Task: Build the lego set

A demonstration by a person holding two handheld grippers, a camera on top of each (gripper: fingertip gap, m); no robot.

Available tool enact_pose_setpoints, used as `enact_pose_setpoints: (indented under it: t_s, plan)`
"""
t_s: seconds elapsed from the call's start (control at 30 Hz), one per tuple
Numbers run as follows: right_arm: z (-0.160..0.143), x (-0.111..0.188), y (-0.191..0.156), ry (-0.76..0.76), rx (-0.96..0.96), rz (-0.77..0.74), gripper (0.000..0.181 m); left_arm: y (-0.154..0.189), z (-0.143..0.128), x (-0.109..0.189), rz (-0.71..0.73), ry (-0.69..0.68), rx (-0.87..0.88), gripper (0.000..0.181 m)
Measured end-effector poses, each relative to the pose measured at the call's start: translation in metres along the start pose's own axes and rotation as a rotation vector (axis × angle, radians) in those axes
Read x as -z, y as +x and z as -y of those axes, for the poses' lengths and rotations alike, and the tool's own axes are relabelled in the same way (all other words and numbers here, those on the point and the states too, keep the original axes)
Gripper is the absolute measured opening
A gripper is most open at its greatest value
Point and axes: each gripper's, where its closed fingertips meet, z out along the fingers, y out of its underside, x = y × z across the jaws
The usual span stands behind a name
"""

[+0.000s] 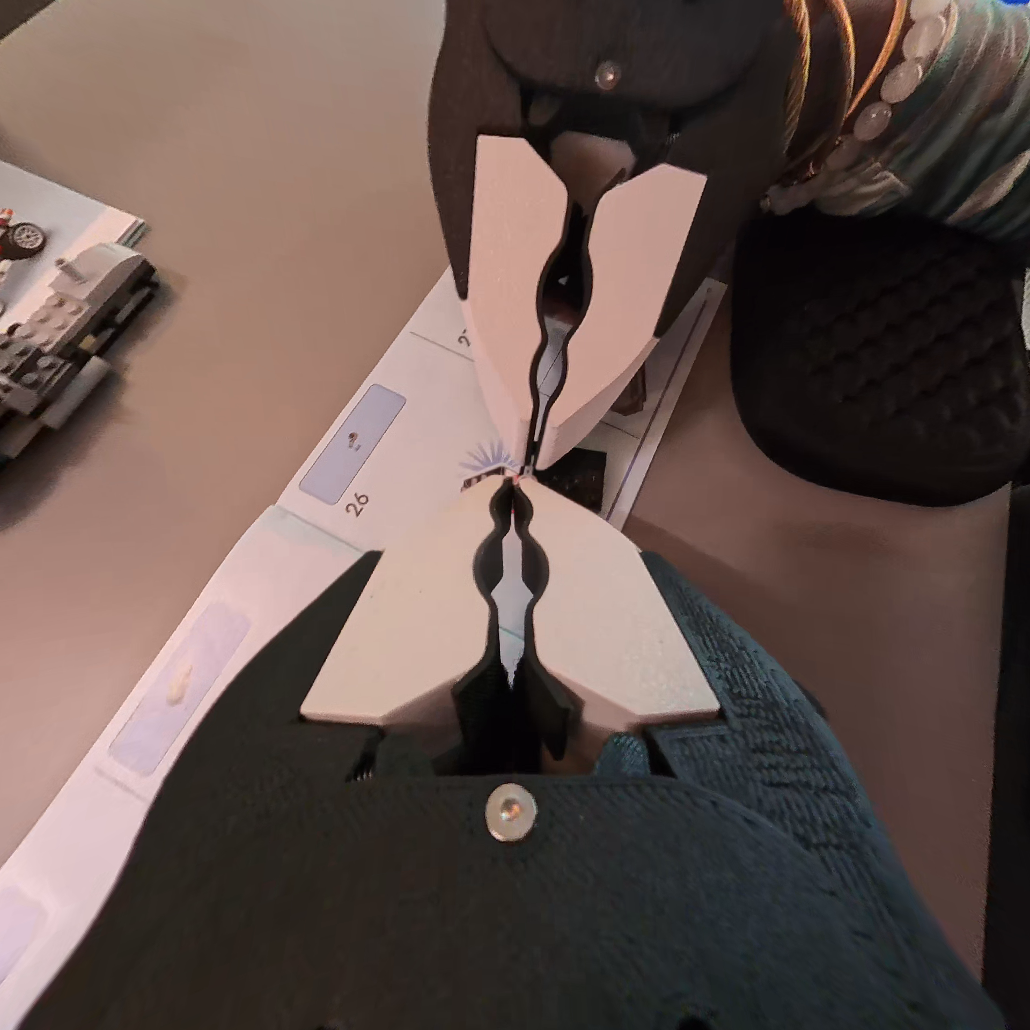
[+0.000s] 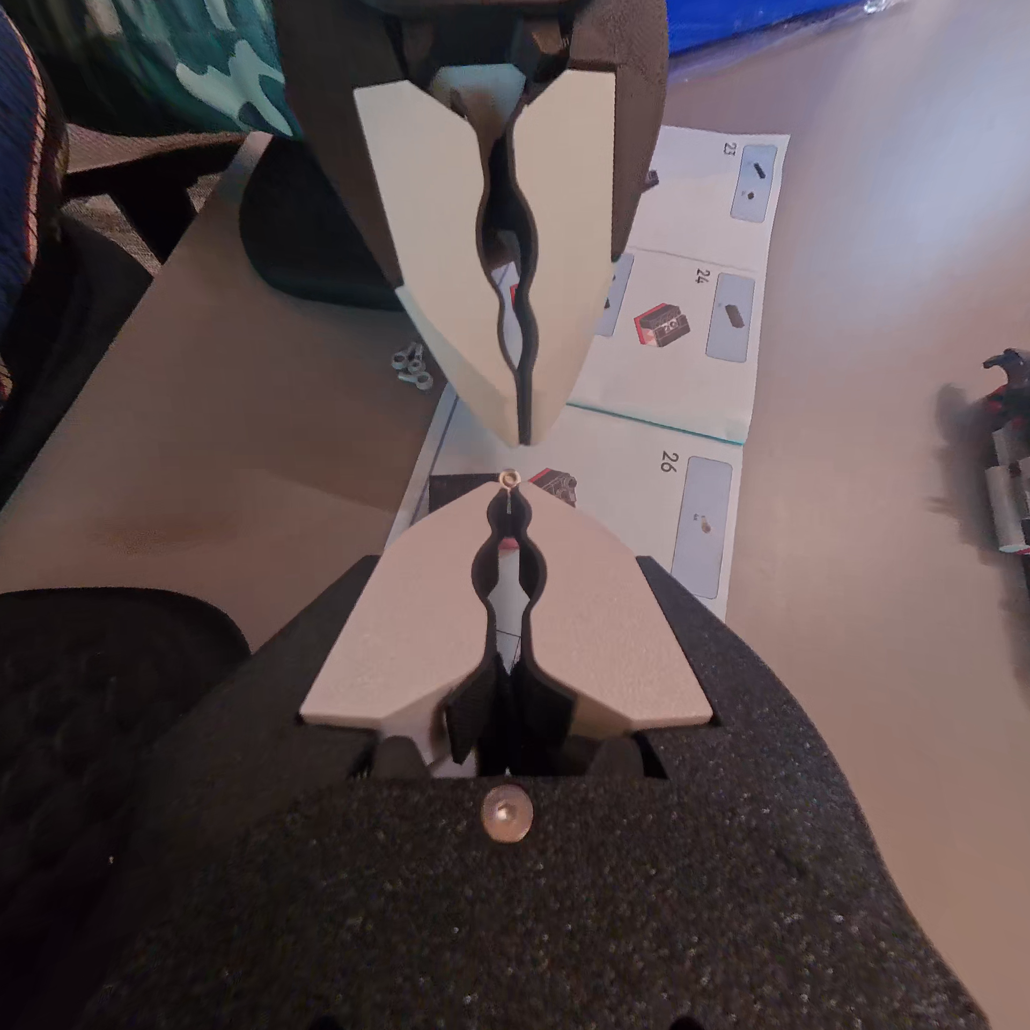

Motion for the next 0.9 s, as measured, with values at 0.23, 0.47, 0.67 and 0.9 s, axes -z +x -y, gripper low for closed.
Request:
enact_pose_setpoints:
  t_s: [0.23, 0.47, 0.67, 0.9]
  plan:
    - [-0.002, -0.001, 0.000, -0.024, -0.003, -0.002, 0.000, 0.004, -0.001, -0.008, -0.027, -0.023, -0.043, 0.000]
    - [-0.003, -0.002, -0.001, -0.054, 0.002, -0.013, 0.000, 0.006, -0.006, -0.011, -0.046, -0.065, -0.047, 0.001]
    - [-0.003, -0.002, -0.001, -0.087, -0.011, -0.024, 0.000, 0.005, -0.006, -0.009, -0.001, -0.132, -0.119, 0.001]
    - [-0.002, -0.004, -0.002, -0.107, -0.037, -0.023, 0.000, 0.014, -0.024, -0.010, 0.022, -0.198, -0.246, 0.001]
